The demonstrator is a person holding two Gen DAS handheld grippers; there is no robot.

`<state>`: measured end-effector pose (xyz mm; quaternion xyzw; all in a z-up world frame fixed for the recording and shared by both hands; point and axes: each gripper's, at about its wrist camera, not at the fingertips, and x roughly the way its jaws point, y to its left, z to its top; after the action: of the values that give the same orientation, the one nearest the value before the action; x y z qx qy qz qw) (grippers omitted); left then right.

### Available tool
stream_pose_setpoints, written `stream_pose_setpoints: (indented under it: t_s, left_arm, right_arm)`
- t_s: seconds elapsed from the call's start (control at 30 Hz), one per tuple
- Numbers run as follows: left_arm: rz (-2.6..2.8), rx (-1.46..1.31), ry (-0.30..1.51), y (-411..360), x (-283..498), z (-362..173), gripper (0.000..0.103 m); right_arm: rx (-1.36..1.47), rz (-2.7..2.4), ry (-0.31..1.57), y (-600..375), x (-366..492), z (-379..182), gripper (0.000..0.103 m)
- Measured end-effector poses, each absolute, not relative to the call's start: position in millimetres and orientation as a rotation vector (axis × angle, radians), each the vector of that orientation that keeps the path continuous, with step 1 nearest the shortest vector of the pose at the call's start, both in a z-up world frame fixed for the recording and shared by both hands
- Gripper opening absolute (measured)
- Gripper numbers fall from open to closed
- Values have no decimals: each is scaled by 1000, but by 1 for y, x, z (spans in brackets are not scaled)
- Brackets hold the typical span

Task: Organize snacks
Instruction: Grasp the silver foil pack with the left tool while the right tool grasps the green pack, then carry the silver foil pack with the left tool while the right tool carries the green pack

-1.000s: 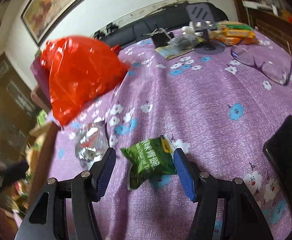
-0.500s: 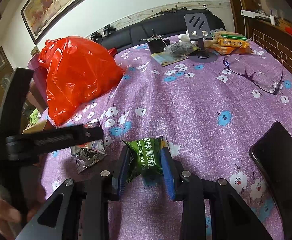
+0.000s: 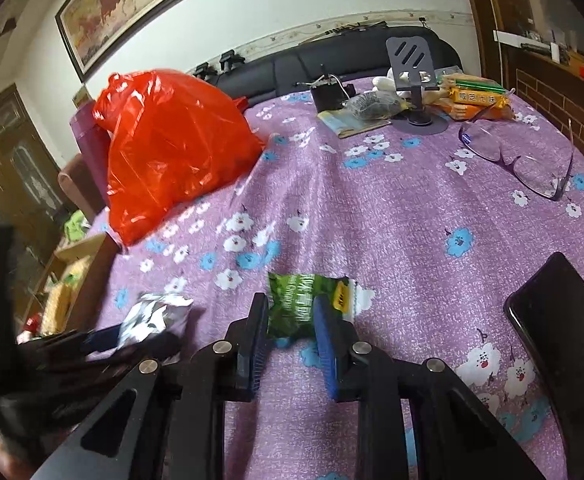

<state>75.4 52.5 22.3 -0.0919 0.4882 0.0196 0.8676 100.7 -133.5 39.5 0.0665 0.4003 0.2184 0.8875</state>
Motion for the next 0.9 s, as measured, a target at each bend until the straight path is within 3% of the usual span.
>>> stream_pose_setpoints:
  t_s: [0.1,0.17,0.2,0.23,0.43,0.57,0.7,0.9]
  left_arm:
    - [73,-153,976,53,69,23,57]
    - [75,-155,974,55,71,22,57]
    - [66,-163,978,56,72,21,57]
    - [68,-162,971,56,72,21,57]
    - [53,-160,963,54,72,22,57]
    - [55,-155,956,53,72,23,57]
    - [61,-155,947,54,70,23,57]
    - [61,-156,950,54,70,22,57]
  right_arm:
    - [151,448,823,-135,100,41,27]
    - [168,431,820,-137,101,41,44]
    - [185,431,815,-138,103,40,58]
    - [191,438,810,-137,104,41,60]
    - [87,394,862,-116,115,26,58]
    - [46,393,847,-111,111,28,51]
    - [-3,378,820,-108,101,32,32]
    - [41,398,817,-117,100,35,34]
